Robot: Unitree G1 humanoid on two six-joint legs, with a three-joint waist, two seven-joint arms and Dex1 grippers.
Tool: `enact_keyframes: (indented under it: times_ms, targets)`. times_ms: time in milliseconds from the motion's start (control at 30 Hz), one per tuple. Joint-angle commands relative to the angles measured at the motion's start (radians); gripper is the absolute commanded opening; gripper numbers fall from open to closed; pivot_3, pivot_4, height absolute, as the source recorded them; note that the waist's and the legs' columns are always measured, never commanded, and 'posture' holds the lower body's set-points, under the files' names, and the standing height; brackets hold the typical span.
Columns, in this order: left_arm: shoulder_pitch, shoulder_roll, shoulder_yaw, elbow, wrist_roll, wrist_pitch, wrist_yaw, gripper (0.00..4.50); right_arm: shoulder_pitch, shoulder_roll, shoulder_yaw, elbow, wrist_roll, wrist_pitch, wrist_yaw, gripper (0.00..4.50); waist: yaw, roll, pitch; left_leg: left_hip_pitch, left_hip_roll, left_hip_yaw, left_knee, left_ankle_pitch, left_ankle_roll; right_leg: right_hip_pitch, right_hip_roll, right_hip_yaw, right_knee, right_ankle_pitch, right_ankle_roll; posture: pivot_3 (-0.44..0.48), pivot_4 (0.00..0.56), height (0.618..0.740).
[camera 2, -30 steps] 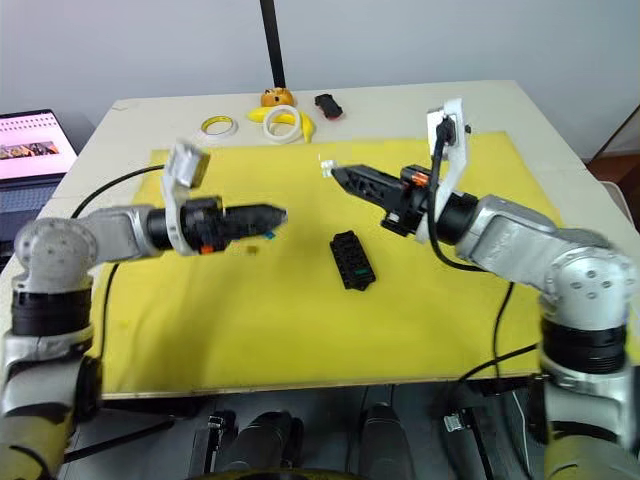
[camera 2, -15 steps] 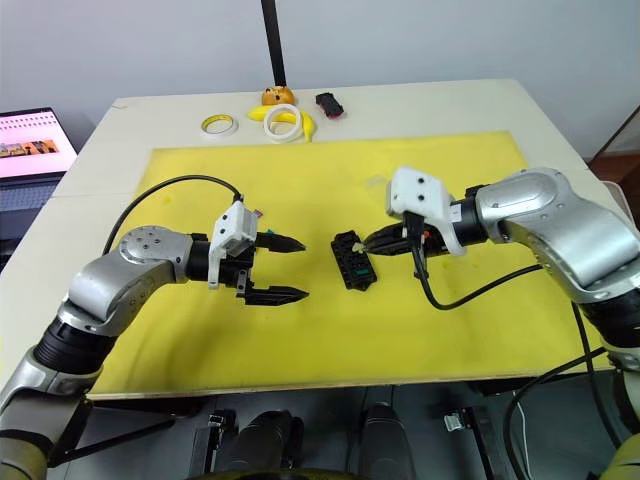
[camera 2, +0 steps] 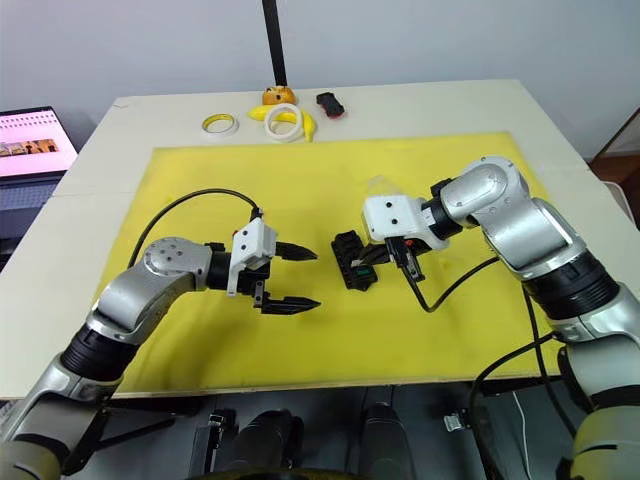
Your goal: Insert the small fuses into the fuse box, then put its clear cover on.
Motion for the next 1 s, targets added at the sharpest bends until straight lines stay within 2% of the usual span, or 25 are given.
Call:
enact_keyframes:
  times_ms: [33,433,700,1000]
  targets:
    - [-0.013,-0.004,0.001,-0.009,0.015,-0.026,-0.018,4.48,-0.021,0.012,-0.032,0.003,-0.034,-0.029,0.013,0.0,0.0,0.0,0.0,0.0,0.0,0.0,0.0,0.0,0.0,0.0,0.0,0.0,0.0,0.0,0.0,0.0,0.15,0.74]
    - [-0.053,-0.054,-0.002,0.028,0.049,-0.033,-0.014,4.48,-0.018,0.034,-0.048,0.059,-0.097,-0.085,0.043,0.0,-0.001,0.0,0.0,0.0,0.0,0.0,0.0,0.0,0.0,0.0,0.0,0.0,0.0,0.0,0.0,0.0,0.15,0.74]
    - [-0.066,-0.118,-0.007,0.054,0.099,-0.036,0.04,4.48,-0.032,0.048,-0.067,0.077,-0.113,-0.069,0.047,0.0,0.0,0.0,0.0,0.0,0.0,0.0,0.001,0.0,0.0,0.0,0.0,0.0,0.0,0.0,0.0,0.0,0.15,0.74]
    - [-0.047,-0.117,-0.011,0.046,0.126,-0.048,0.033,4.48,-0.001,0.058,-0.069,0.064,-0.139,-0.071,0.036,0.0,0.0,0.0,0.0,0.0,0.0,0.0,0.001,0.0,0.0,0.0,0.0,0.0,0.0,0.0,0.0,0.0,0.15,0.74]
